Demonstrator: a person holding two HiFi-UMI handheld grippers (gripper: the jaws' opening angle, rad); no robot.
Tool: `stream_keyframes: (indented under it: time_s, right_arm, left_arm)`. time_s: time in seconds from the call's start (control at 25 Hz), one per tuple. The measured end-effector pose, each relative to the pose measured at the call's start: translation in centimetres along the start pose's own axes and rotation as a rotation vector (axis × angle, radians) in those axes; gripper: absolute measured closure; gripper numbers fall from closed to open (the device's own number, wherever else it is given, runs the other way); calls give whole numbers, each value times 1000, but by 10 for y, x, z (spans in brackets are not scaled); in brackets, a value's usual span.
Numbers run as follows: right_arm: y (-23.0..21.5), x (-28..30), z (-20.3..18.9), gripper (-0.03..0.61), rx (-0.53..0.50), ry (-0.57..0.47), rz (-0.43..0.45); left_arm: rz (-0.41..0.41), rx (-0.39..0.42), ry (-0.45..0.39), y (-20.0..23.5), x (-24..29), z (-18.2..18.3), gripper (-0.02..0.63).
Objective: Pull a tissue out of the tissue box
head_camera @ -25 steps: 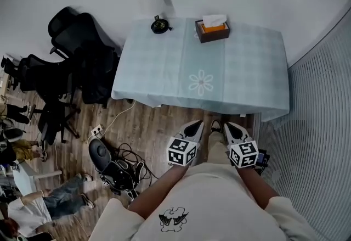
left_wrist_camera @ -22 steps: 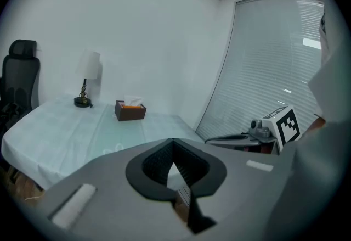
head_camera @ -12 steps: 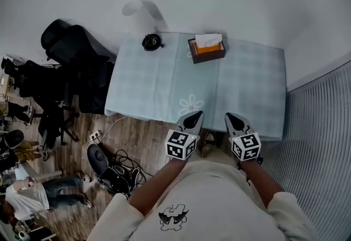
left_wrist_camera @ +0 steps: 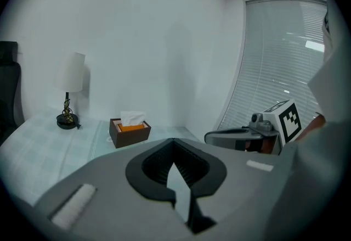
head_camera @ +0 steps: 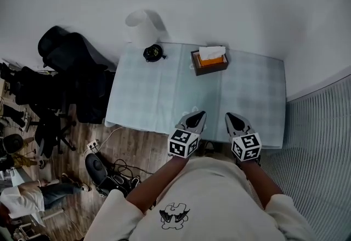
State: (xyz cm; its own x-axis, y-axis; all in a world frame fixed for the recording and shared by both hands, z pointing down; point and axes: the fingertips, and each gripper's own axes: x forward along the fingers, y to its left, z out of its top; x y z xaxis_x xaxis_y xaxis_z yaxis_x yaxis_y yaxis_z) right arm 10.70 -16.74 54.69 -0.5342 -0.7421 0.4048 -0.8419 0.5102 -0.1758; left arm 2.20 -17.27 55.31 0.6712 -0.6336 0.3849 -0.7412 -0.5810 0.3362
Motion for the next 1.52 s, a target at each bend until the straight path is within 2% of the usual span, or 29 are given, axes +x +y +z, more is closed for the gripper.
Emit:
stream_keyframes:
  time_s: [0.4,0.68,1.08,1.32,1.52]
  right_arm:
    - [-11,23,7,566,0,16,-7]
    - [-33,51,25,566,-13,12,17]
    - [-84,120,70,566,-100,36,32]
    - [-115,160,80,565,-145,64,8]
    - [-143,196,85,565,-139,88,-29]
  left_arm:
    - [-12,-15,15,17,19,6,607]
    - [20,-28,21,38,40,15,607]
    - [38,-2,-8,62,68,60,607]
    - [57,8,-5,72,86,71,607]
    - [92,0,17,95,111,67,607]
